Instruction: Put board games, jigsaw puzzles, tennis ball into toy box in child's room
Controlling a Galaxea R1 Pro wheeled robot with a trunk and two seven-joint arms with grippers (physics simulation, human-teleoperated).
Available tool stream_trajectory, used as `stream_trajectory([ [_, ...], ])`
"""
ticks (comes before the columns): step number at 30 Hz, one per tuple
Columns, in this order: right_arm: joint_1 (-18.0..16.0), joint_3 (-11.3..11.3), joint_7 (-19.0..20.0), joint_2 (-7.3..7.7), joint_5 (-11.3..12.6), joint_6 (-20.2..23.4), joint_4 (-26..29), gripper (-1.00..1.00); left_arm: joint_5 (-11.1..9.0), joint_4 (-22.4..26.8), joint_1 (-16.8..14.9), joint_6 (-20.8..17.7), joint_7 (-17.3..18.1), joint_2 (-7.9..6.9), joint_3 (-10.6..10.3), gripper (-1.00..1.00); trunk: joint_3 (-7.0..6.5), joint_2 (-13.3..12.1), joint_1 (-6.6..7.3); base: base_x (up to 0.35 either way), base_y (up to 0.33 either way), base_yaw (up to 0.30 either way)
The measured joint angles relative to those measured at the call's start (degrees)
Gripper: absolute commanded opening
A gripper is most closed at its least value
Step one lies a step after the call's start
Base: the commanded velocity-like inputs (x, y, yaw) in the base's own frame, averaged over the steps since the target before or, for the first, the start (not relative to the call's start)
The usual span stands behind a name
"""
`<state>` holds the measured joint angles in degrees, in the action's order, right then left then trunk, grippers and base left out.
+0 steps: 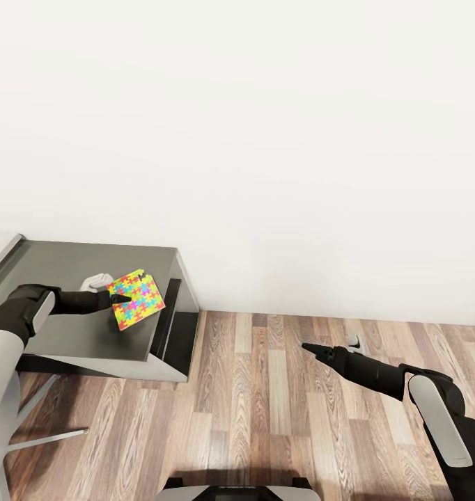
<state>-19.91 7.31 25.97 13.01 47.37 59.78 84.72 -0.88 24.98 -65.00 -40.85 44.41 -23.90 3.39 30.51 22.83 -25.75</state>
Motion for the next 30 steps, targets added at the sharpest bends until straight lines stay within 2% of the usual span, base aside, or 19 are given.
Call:
stream_trajectory([
  [4, 0.0, 0.0, 0.0, 0.0, 0.0, 0.0, 0.0, 1.0, 0.07, 0.0, 0.0, -0.08, 2.8, 0.03, 0.02, 1.0, 0.0, 0.0, 0.0, 0.0, 0.0, 0.0],
  [7, 0.0, 0.0, -0.01, 0.0, 0.0, 0.0, 0.0, 1.0, 0.1, -0.02, 0.0, -0.14, 3.64, 0.16, 0.02, 1.0, 0.0, 0.0, 0.0, 0.0, 0.0, 0.0],
  [30, 0.0, 0.0, 0.0, 0.0, 0.0, 0.0, 0.01, 1.0, -0.29, -0.01, -0.02, -1.03, 4.83, 0.33, 0.28, 1.0, 0.0, 0.0, 0.0, 0.0, 0.0, 0.0],
])
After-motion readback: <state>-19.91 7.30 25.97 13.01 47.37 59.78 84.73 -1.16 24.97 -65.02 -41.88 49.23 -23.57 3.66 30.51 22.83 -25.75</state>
